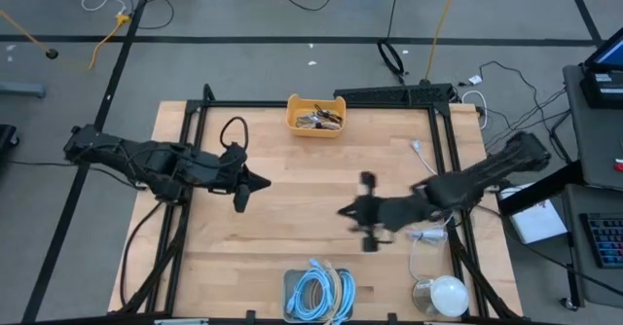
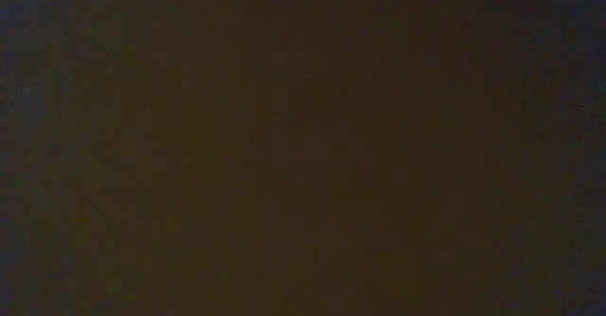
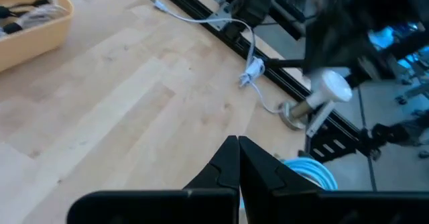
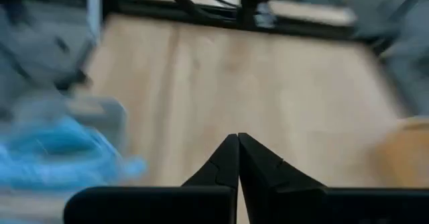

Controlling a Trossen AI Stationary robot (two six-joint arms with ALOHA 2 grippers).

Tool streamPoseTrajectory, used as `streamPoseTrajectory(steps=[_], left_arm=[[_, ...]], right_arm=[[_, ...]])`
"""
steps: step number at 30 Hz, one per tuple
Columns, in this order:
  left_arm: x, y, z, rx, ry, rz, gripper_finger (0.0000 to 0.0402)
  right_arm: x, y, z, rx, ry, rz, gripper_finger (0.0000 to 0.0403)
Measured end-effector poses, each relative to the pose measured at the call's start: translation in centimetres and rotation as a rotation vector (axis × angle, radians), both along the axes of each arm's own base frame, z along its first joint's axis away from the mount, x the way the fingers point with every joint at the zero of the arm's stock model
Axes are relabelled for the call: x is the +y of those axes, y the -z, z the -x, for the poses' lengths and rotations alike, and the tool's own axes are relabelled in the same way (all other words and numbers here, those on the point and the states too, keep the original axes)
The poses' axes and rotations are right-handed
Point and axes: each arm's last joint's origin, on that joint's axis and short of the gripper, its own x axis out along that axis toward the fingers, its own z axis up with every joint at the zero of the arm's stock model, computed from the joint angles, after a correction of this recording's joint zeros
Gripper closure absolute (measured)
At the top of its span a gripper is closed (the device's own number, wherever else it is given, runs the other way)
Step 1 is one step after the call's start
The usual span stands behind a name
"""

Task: Sort cables into bins
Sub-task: Return to Home Position

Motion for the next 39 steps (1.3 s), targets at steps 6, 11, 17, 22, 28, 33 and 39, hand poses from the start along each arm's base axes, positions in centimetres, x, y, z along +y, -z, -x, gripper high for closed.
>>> streamPoseTrajectory(steps=[6,11,17,22,28,33,39], left_arm=[[-1.5,0.0,0.4,-0.010,-0.001,0.037,0.0401],[-2.6,-0.2,0.2,-0.062,-0.059,0.067,0.0401],[-3.8,-0.1,-1.7,-0.137,-0.066,0.096,0.0401],[-4.5,0.8,-3.5,-0.147,-0.082,0.128,0.0401],[-4.6,2.1,-5.2,-0.124,-0.106,0.169,0.0401],[-4.5,2.4,-6.1,-0.146,-0.113,0.180,0.0401],[-3.6,2.3,-6.7,-0.152,-0.077,0.122,0.0401]], right_arm=[[-2.0,-1.8,6.2,0.097,0.059,0.219,0.0403],[-3.9,0.6,9.6,0.117,0.037,0.082,0.0403],[-5.7,8.1,13.1,0.060,0.052,-0.098,0.0403],[-7.1,13.0,14.9,-0.037,0.102,-0.180,0.0403],[-8.5,17.2,16.5,-0.084,0.147,-0.169,0.0403],[-8.7,19.5,17.4,-0.081,0.088,-0.213,0.0403],[-8.7,20.9,17.8,-0.062,0.035,-0.223,0.0403]])
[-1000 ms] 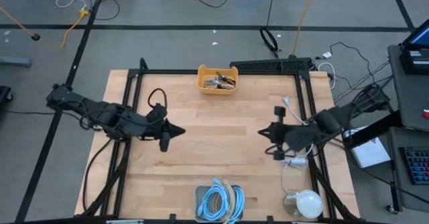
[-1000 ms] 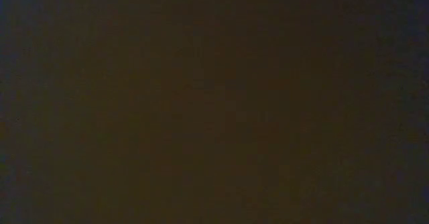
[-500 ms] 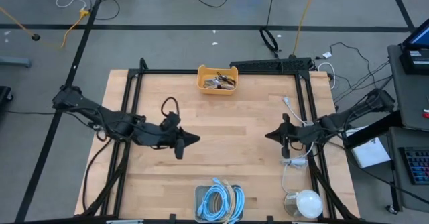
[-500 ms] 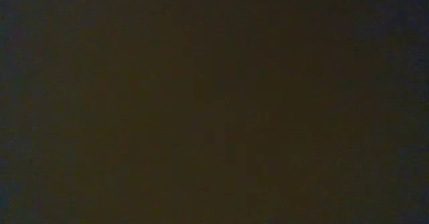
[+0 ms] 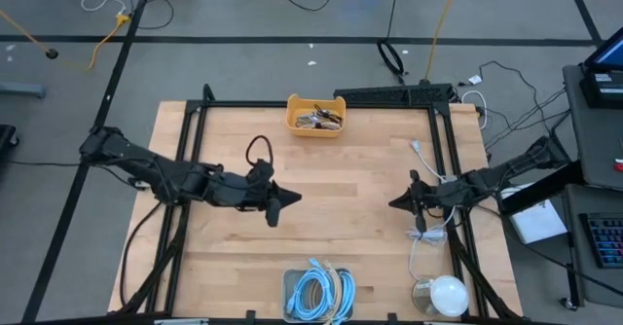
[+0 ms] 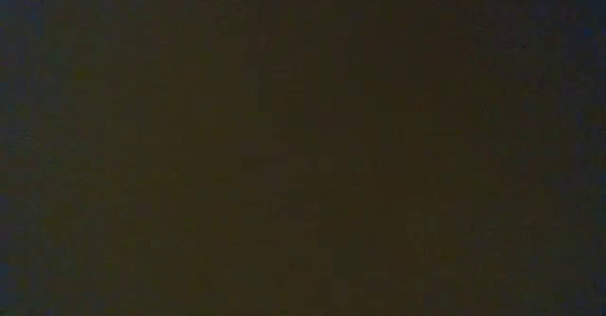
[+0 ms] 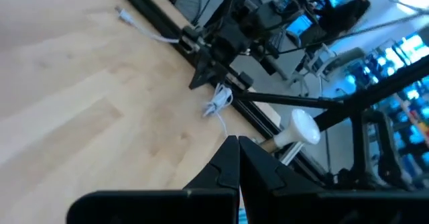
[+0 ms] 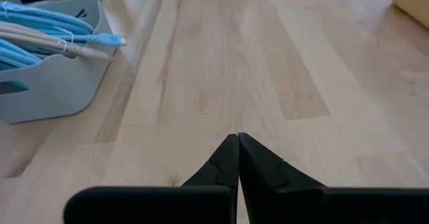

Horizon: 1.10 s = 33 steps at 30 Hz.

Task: Sort cables into bins
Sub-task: Return to Home Position

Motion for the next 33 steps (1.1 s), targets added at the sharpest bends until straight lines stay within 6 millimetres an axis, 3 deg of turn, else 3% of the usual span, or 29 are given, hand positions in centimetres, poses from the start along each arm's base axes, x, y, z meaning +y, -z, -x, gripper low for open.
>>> streamPoseTrajectory(steps=[8,11,15,17,19,22,25,33], left_arm=[[1.6,0.1,-0.5,0.028,0.076,-0.238,0.0399],[2.5,1.4,-1.1,0.130,0.179,-0.367,0.0399],[4.9,5.2,-1.0,0.464,0.315,-0.372,0.0399],[6.1,8.2,-0.5,0.662,0.398,-0.313,0.0400],[7.0,11.2,0.0,0.755,0.505,-0.222,0.0400],[7.5,14.8,1.5,0.761,0.616,-0.122,0.0400],[7.6,17.6,3.8,0.749,0.600,-0.088,0.0401],[7.6,18.3,9.8,0.403,0.412,-0.108,0.0401]], right_arm=[[0.0,0.1,0.0,0.011,-0.003,0.014,0.0403],[0.0,0.2,0.0,0.013,-0.004,0.015,0.0403],[0.0,0.2,0.0,0.014,-0.008,0.023,0.0403],[0.0,0.2,0.1,0.015,-0.007,0.022,0.0403],[0.0,0.2,0.1,0.015,-0.007,0.022,0.0403],[-0.1,0.2,0.1,0.014,0.004,0.028,0.0403],[-0.1,0.2,0.0,0.007,0.029,0.041,0.0403],[-0.2,0.3,0.0,0.017,0.054,0.052,0.0403]])
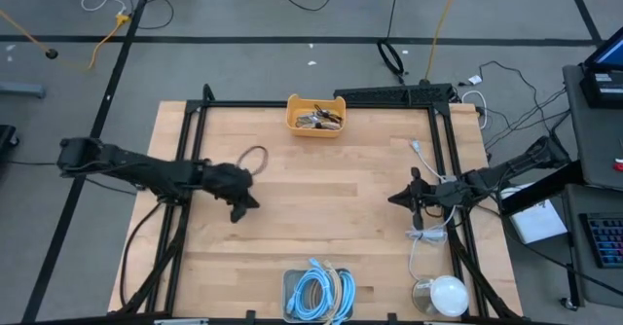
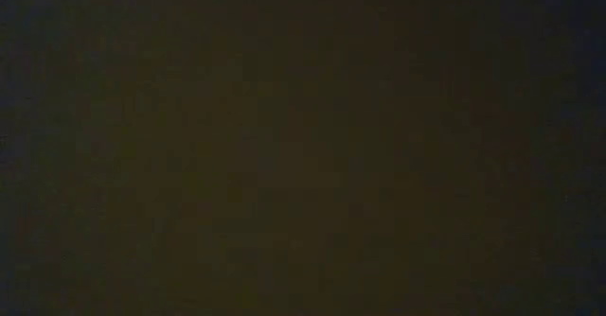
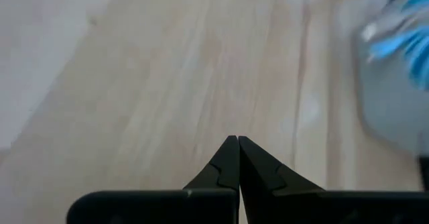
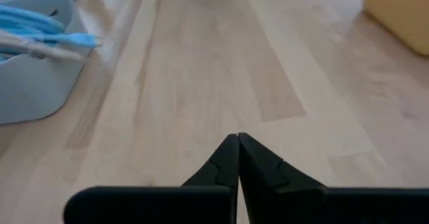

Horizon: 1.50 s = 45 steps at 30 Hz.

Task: Sort cables into bins
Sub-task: Return to Home Position

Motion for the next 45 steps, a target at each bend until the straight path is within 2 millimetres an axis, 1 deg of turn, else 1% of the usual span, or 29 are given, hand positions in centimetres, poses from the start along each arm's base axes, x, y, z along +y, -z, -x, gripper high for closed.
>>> streamPoseTrajectory(steps=[4,7,11,13,17,20,23,29,35,42,45], left_arm=[[0.1,0.5,2.7,-0.201,-0.077,0.033,0.0401],[0.2,-0.2,3.7,-0.369,-0.080,0.018,0.0401],[0.2,-0.5,4.5,-0.438,-0.007,-0.072,0.0401],[0.1,0.1,5.0,-0.389,0.043,-0.116,0.0401],[0.1,1.9,6.2,-0.182,0.136,-0.171,0.0401],[0.1,1.9,6.2,-0.178,0.156,-0.199,0.0399],[0.1,2.0,6.2,-0.165,0.132,-0.209,0.0400],[0.1,2.9,6.0,-0.065,0.114,-0.218,0.0400],[0.1,3.7,5.9,0.021,0.116,-0.222,0.0394],[0.1,3.7,5.9,0.027,0.097,-0.216,0.0399],[0.1,3.7,5.9,0.028,0.092,-0.212,0.0387]], right_arm=[[-0.1,0.1,0.0,-0.002,0.053,0.014,0.0403],[-0.3,0.1,0.0,-0.009,0.103,0.016,0.0403],[-0.3,0.1,0.0,-0.010,0.116,0.007,0.0403],[-0.4,0.1,-0.1,-0.010,0.119,0.007,0.0403],[-0.4,0.1,-0.1,-0.009,0.116,0.007,0.0403],[-0.4,0.1,-0.1,-0.004,0.105,0.026,0.0403],[-0.4,0.2,-0.1,0.011,0.096,0.047,0.0403],[-0.2,1.0,-0.2,0.095,0.071,0.064,0.0403],[-0.2,1.5,-0.3,0.151,0.092,0.061,0.0403],[-0.2,1.5,-0.3,0.146,0.109,0.042,0.0403],[-0.1,1.4,-0.4,0.127,0.109,0.031,0.0403]])
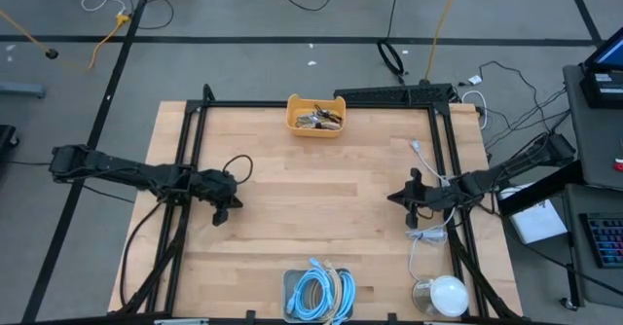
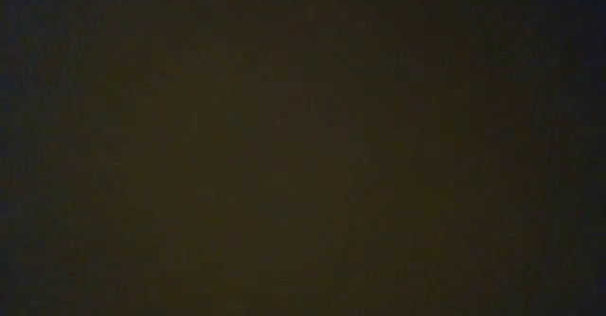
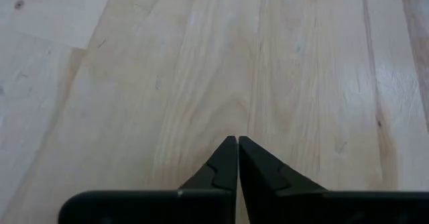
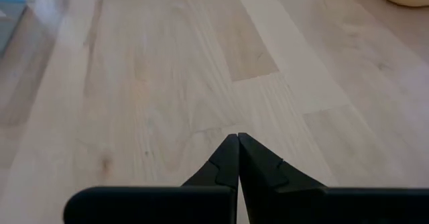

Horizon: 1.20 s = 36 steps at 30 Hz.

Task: Sort cables into bins
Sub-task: Return to Home Position

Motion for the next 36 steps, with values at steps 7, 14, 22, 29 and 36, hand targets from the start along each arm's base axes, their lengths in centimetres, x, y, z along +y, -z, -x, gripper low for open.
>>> streamPoseTrajectory(steps=[7,14,22,29,36], left_arm=[[0.0,-0.1,-0.1,-0.002,-0.037,0.034,0.0363],[0.0,-0.1,-0.1,-0.002,-0.036,0.033,0.0360],[0.0,-0.1,-0.1,-0.002,-0.035,0.033,0.0360],[0.0,-0.1,-0.1,-0.002,-0.035,0.033,0.0360],[0.0,-0.1,-0.1,-0.002,-0.035,0.033,0.0360]], right_arm=[[0.3,-1.2,-0.8,-0.143,-0.001,-0.056,0.0403],[0.6,-2.9,-1.6,-0.353,-0.002,-0.139,0.0403],[0.8,-4.2,-1.9,-0.480,-0.002,-0.190,0.0403],[0.8,-4.3,-1.9,-0.480,-0.002,-0.190,0.0403],[0.8,-4.3,-1.9,-0.479,-0.002,-0.190,0.0403]])
